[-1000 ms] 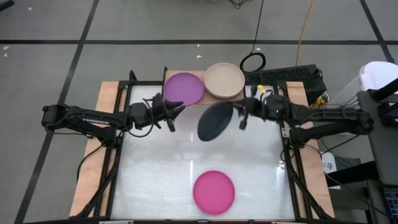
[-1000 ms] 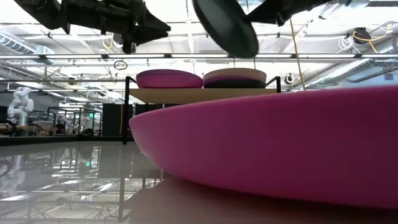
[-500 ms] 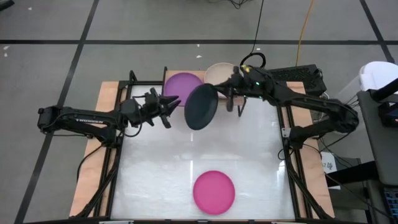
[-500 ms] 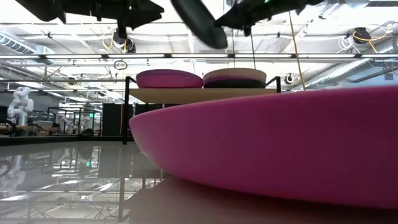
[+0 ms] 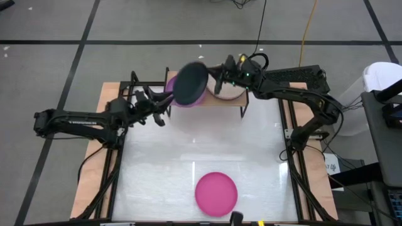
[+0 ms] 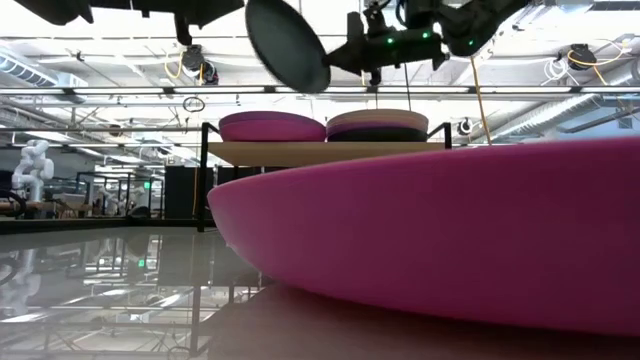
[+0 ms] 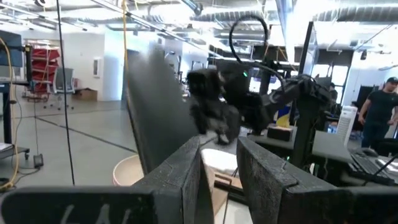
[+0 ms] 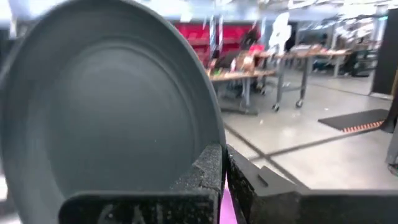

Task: Place and stack plates onto a shelf
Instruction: Stack the black plate on top of the violet plate on the shelf

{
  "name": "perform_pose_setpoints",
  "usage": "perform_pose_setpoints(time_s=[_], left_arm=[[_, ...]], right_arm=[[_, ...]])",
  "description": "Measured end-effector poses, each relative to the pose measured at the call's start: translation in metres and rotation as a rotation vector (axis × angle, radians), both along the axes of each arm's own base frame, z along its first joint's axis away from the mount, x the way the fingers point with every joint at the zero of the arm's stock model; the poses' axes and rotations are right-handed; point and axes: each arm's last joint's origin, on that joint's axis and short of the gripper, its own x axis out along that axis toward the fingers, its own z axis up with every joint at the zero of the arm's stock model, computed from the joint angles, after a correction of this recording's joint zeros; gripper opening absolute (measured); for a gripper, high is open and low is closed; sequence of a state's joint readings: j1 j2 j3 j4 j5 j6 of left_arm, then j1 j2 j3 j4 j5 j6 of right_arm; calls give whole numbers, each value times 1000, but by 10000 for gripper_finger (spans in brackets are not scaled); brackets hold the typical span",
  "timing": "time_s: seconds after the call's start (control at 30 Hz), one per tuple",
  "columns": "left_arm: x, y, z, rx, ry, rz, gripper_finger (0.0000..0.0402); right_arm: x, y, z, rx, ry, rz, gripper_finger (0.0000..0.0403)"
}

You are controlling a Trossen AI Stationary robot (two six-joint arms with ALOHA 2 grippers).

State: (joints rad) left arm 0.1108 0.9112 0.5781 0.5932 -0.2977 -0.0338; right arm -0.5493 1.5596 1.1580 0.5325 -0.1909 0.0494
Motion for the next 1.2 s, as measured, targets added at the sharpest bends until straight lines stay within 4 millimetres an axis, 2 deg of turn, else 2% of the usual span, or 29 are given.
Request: perform_pose_setpoints(time_s=[0.1,0.27,0.37,0.7,0.9,1.1,1.2], left_arm=[[1,0,-2,9,18,3,111],[1,0,-1,11,12,4,111],[1,0,-1,11,12,4,111],[1,0,-2,6,15,3,111],[1,0,-2,5,15,3,111],[1,0,-2,4,24,3,111],[2,0,-5,0,56,3,111]], right_arm=[[3,-18,5,55,-38,-15,0],[16,-39,0,177,108,49,0],[21,-43,-8,195,196,52,0],[28,-47,-25,223,237,50,3],[28,-47,-24,207,229,52,36],[28,-46,-25,195,236,59,89],[25,-43,-18,190,229,92,115]])
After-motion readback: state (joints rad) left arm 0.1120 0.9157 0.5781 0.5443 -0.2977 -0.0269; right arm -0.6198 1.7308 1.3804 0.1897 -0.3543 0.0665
